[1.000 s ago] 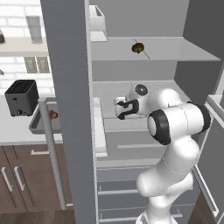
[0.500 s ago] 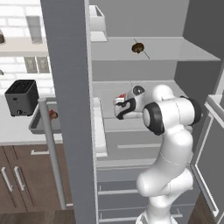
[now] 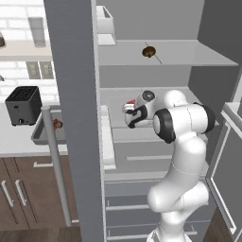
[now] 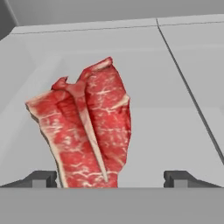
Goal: Place one mushroom and one steak in each tupperware on the nearby counter, to pack two identical lunches.
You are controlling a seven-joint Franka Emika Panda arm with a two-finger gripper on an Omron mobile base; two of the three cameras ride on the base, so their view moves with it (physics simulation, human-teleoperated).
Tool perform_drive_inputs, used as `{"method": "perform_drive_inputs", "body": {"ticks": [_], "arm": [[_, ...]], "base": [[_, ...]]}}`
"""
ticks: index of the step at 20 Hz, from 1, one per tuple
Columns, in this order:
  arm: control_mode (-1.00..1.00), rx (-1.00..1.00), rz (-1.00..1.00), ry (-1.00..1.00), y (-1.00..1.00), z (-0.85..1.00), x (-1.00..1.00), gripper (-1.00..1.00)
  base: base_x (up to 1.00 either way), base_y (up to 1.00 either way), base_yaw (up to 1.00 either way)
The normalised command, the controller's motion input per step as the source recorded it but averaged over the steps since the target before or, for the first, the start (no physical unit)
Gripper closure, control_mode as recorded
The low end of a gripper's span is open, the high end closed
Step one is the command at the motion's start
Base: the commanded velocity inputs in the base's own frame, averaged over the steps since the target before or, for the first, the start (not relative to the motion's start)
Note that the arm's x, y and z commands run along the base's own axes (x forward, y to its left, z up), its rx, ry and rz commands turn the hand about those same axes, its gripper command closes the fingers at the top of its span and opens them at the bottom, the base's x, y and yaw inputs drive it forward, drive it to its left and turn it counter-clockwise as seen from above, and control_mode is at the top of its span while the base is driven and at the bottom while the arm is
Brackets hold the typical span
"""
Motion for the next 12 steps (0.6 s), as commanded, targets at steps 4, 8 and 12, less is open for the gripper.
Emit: {"method": "perform_drive_inputs", "body": {"ticks": [4,8,12], "arm": [[-1.0,-0.03,-0.03,0.11,0.18,-0.63,0.0,-1.0],[-1.0,-0.02,0.0,0.14,0.22,-0.62,0.0,1.0],[-1.0,-0.02,0.0,0.1,0.17,-0.6,0.01,1.0]], "base": [[0.0,0.0,0.0],[0.0,0.0,0.0],[0.0,0.0,0.0]]}}
